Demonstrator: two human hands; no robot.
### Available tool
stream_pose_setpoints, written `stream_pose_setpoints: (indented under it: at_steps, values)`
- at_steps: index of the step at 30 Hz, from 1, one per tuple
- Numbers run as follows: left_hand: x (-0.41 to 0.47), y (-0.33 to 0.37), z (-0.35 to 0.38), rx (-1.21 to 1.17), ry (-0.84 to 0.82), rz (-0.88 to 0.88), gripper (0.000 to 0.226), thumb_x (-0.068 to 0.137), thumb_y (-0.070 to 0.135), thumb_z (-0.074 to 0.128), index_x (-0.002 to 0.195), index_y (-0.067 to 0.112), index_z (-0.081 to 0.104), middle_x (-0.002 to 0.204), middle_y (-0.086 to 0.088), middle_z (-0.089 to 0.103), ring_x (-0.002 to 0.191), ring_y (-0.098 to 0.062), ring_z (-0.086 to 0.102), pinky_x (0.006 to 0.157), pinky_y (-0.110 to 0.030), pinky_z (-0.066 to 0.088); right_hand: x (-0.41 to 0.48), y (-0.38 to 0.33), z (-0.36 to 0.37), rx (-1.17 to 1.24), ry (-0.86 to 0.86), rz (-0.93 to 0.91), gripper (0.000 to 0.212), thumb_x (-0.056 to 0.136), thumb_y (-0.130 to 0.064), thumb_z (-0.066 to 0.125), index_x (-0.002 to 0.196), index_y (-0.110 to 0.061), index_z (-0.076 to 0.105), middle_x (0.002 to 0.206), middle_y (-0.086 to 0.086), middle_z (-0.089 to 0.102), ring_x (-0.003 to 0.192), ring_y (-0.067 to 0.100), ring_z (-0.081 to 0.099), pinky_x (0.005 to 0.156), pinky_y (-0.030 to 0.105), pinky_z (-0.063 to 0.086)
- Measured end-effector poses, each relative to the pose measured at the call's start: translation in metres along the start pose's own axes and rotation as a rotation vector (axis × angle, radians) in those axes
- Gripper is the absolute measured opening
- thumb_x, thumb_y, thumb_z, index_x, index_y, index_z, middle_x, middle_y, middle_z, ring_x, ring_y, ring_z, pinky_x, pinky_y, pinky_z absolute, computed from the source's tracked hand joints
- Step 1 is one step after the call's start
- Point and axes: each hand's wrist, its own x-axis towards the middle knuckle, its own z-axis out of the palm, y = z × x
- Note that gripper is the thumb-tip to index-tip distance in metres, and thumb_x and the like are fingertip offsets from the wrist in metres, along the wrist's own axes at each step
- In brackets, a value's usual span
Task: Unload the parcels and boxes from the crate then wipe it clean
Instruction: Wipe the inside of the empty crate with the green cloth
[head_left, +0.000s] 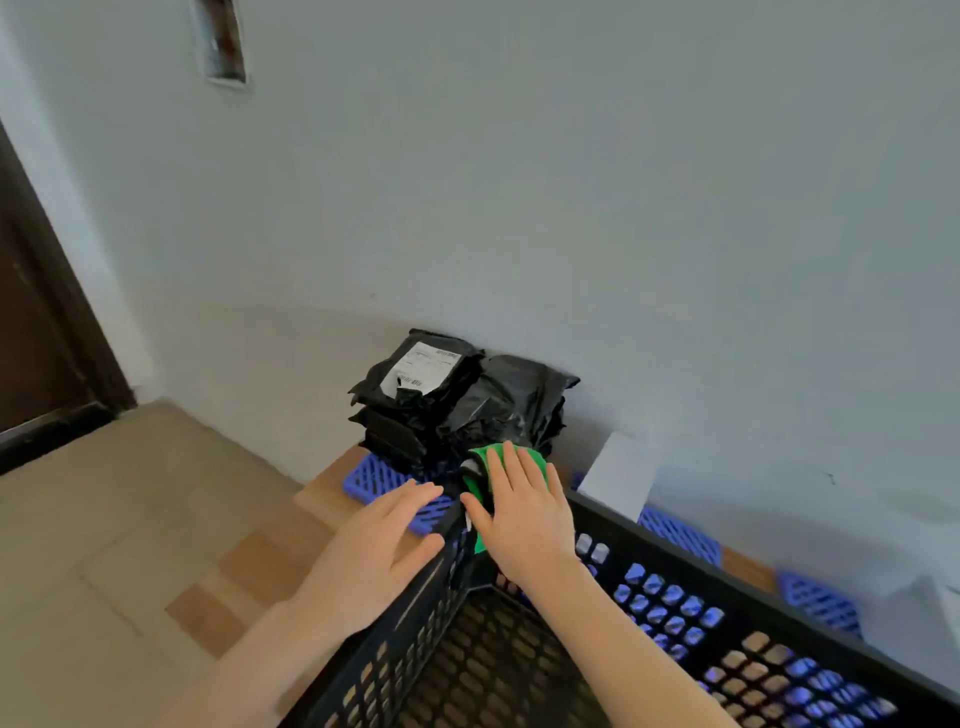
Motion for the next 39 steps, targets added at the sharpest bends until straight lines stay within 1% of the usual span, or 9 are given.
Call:
stream_pose_setpoints:
  at_steps: [5, 11, 14, 16, 18, 26, 31, 35, 39]
  values:
    - [0.041, 0.0, 0.017, -0.057, -0.056, 0.118, 0.055, 0.098, 0.05, 0.045, 0.149, 0.037, 0.03, 0.15, 0.024, 0.029, 0.135, 0.015, 0.01, 0.111, -0.016, 0.019, -0.019, 0.021, -0.005, -0.074, 0.002, 0.196, 0.067, 0.099, -0.053, 0.027, 0.152, -0.014, 0.02, 0.157, 0.008, 0.026, 0.145, 0.023, 0.023, 0.119, 0.043, 0.014]
    - [0.076, 0.012, 0.044, -0.024, -0.128, 0.286, 0.063, 0.097, 0.044, 0.053, 0.152, 0.033, 0.025, 0.159, 0.016, 0.022, 0.144, 0.006, 0.008, 0.114, -0.019, 0.016, -0.068, 0.065, -0.013, -0.196, -0.015, 0.359, 0.068, 0.098, -0.055, 0.022, 0.153, -0.015, 0.017, 0.157, 0.006, 0.026, 0.145, 0.022, 0.021, 0.119, 0.041, 0.014]
    - [0.081, 0.013, 0.05, 0.001, -0.124, 0.321, 0.069, 0.096, 0.042, 0.055, 0.154, 0.032, 0.021, 0.16, 0.012, 0.022, 0.148, -0.003, 0.011, 0.115, -0.021, 0.017, -0.094, 0.08, -0.016, -0.233, -0.022, 0.456, 0.068, 0.098, -0.055, 0.022, 0.153, -0.016, 0.017, 0.158, 0.006, 0.024, 0.146, 0.022, 0.018, 0.12, 0.04, 0.011]
    - [0.08, 0.011, 0.05, -0.039, -0.112, 0.309, 0.07, 0.095, 0.041, 0.057, 0.154, 0.032, 0.02, 0.159, 0.01, 0.025, 0.147, -0.004, 0.015, 0.112, -0.018, 0.017, -0.096, 0.08, -0.017, -0.217, -0.007, 0.491, 0.067, 0.098, -0.054, 0.028, 0.152, -0.014, 0.024, 0.156, 0.007, 0.029, 0.145, 0.024, 0.022, 0.12, 0.041, 0.015]
    - [0.078, 0.01, 0.049, -0.063, -0.086, 0.294, 0.071, 0.094, 0.039, 0.058, 0.154, 0.03, 0.021, 0.158, 0.007, 0.028, 0.147, -0.007, 0.02, 0.111, -0.017, 0.017, -0.086, 0.073, -0.018, -0.192, 0.02, 0.506, 0.065, 0.098, -0.052, 0.033, 0.149, -0.012, 0.03, 0.152, 0.009, 0.036, 0.143, 0.026, 0.028, 0.118, 0.044, 0.019]
    - [0.075, 0.011, 0.05, -0.027, -0.016, 0.236, 0.08, 0.091, 0.035, 0.063, 0.155, 0.02, 0.018, 0.158, -0.002, 0.031, 0.147, -0.015, 0.023, 0.116, -0.028, 0.024, -0.016, 0.011, 0.002, -0.11, 0.016, 0.277, 0.062, 0.099, -0.048, 0.03, 0.153, -0.02, 0.016, 0.158, 0.003, 0.023, 0.146, 0.024, 0.017, 0.119, 0.045, 0.01]
    - [0.075, 0.011, 0.05, 0.075, -0.015, 0.237, 0.088, 0.088, 0.035, 0.066, 0.156, 0.021, 0.013, 0.158, 0.0, 0.029, 0.149, -0.015, 0.018, 0.119, -0.032, 0.02, -0.02, 0.02, 0.003, -0.131, 0.021, 0.234, 0.063, 0.099, -0.05, 0.033, 0.153, -0.024, 0.014, 0.158, 0.002, 0.023, 0.146, 0.023, 0.018, 0.119, 0.041, 0.009]
    - [0.077, 0.01, 0.052, 0.206, -0.005, 0.259, 0.087, 0.088, 0.042, 0.064, 0.156, 0.021, 0.014, 0.155, 0.002, 0.036, 0.149, -0.015, 0.019, 0.12, -0.036, 0.014, -0.064, 0.066, -0.005, -0.185, 0.024, 0.33, 0.062, 0.099, -0.052, 0.031, 0.153, -0.022, 0.02, 0.156, 0.003, 0.029, 0.144, 0.022, 0.024, 0.118, 0.04, 0.014]
    - [0.081, 0.017, 0.054, 0.324, 0.005, 0.303, 0.084, 0.083, 0.045, 0.067, 0.154, 0.022, 0.027, 0.147, 0.001, 0.047, 0.144, -0.02, 0.032, 0.119, -0.047, 0.017, -0.127, 0.124, -0.021, -0.258, -0.012, 0.5, 0.063, 0.099, -0.053, 0.027, 0.153, -0.021, 0.019, 0.156, 0.002, 0.028, 0.145, 0.02, 0.022, 0.119, 0.038, 0.014]
